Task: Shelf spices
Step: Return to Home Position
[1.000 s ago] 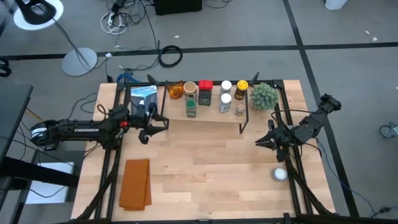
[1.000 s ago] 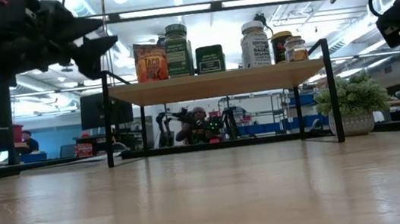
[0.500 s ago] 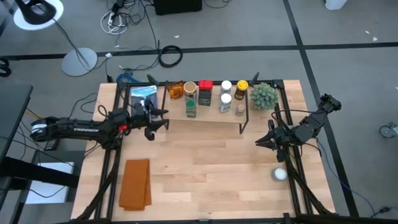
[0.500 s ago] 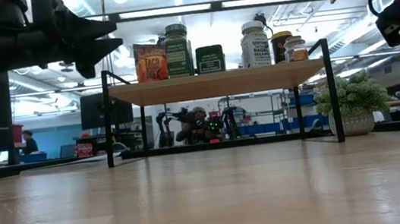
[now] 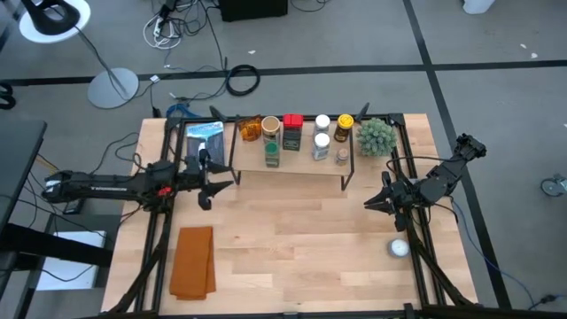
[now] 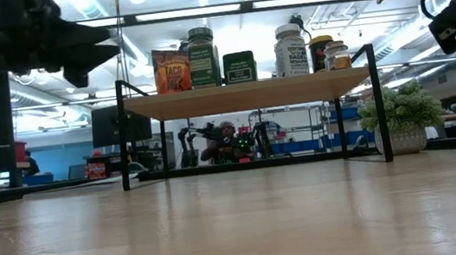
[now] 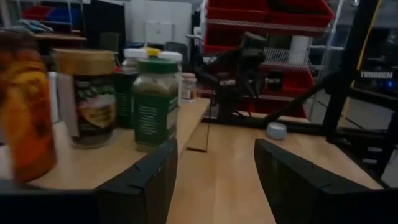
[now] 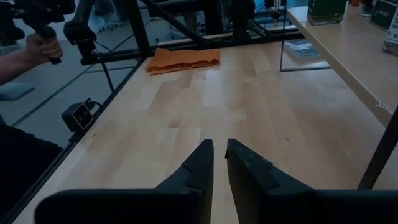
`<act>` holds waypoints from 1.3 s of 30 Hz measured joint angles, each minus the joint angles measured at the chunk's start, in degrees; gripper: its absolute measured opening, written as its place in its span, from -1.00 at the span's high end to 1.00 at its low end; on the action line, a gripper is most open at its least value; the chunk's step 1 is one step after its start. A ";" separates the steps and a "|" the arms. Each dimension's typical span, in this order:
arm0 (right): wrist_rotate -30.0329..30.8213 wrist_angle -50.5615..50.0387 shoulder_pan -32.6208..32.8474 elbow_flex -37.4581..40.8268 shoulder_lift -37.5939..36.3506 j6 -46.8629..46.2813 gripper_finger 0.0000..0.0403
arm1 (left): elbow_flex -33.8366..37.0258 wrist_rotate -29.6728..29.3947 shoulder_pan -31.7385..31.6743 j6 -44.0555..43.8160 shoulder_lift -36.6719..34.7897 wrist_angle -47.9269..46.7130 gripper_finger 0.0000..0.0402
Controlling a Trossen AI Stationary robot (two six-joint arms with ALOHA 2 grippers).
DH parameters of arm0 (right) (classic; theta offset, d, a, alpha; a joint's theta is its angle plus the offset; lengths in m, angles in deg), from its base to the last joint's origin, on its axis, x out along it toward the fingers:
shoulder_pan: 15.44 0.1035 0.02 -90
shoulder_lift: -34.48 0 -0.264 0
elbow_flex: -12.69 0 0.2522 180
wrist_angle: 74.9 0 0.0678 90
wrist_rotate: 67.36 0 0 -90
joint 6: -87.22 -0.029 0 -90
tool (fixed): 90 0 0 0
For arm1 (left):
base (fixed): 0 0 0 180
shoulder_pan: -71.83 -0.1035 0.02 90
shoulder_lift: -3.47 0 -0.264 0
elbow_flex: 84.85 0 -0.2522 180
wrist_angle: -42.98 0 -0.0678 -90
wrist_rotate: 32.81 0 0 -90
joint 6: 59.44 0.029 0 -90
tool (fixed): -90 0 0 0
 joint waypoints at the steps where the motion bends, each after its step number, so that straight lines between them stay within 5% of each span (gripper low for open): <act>1: 0.00 0.00 -0.02 0.00 0.00 0.16 0.76 | 0.00 -0.70 0.10 -0.02 -2.65 -2.07 -0.09; 6: 0.00 0.09 -0.02 0.00 0.00 0.39 0.76 | 0.55 -5.58 2.30 -0.18 -12.67 -8.15 -0.09; 14: -0.02 0.14 -0.01 0.00 0.02 0.46 0.76 | 6.97 -9.28 7.15 -0.75 -17.01 -7.49 -0.09; 24: -0.04 0.28 -0.01 0.00 0.02 0.44 0.76 | 6.99 0.94 7.40 1.79 -23.21 -13.05 -0.09; 39: -0.07 0.33 0.00 0.00 0.02 0.85 0.76 | 7.02 -0.22 7.39 -0.98 -23.44 -19.91 -0.09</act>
